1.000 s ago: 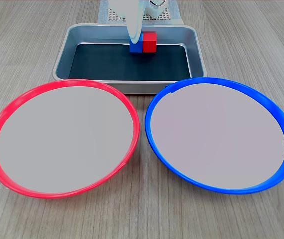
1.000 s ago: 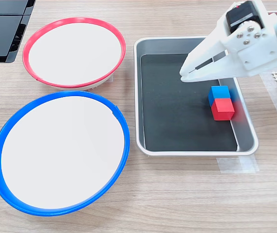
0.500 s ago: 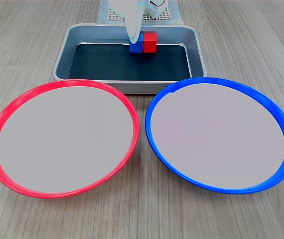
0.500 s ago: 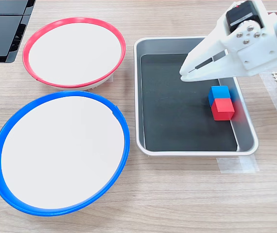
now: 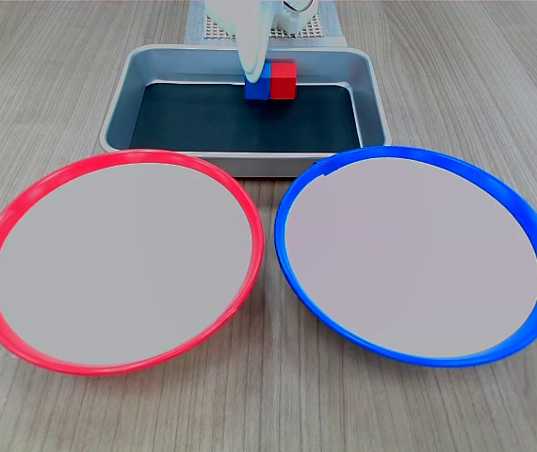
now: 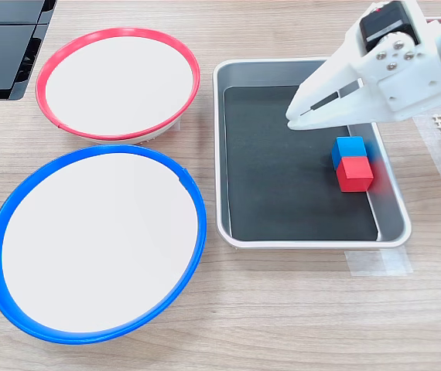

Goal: Move two blocks from tray to matching dishes

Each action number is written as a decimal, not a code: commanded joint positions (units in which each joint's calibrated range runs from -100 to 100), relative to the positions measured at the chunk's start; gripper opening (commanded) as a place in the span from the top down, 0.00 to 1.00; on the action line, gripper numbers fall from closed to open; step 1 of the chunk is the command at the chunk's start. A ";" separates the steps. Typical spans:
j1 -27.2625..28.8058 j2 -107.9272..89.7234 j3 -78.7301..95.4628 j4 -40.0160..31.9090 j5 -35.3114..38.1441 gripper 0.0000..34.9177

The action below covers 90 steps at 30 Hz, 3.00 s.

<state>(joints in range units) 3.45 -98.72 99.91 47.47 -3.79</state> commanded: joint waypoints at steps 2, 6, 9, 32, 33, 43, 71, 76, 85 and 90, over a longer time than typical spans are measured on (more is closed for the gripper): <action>-0.96 -0.26 0.09 0.69 0.20 0.99; -5.47 8.44 -13.11 5.40 6.30 1.00; -5.85 19.11 -26.13 13.49 15.04 0.99; -24.02 62.18 -40.51 20.42 33.50 1.00; -24.39 62.77 -40.24 20.09 33.55 1.00; -19.69 66.70 -36.78 14.56 38.68 1.00; 1.96 73.26 -55.44 22.81 76.34 0.47; 3.47 73.01 -52.44 20.91 82.64 0.45; 0.93 73.60 -51.62 22.81 84.69 0.47; 0.27 73.69 -48.98 22.81 85.67 0.46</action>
<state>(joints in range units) 4.34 -24.38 50.00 69.90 81.29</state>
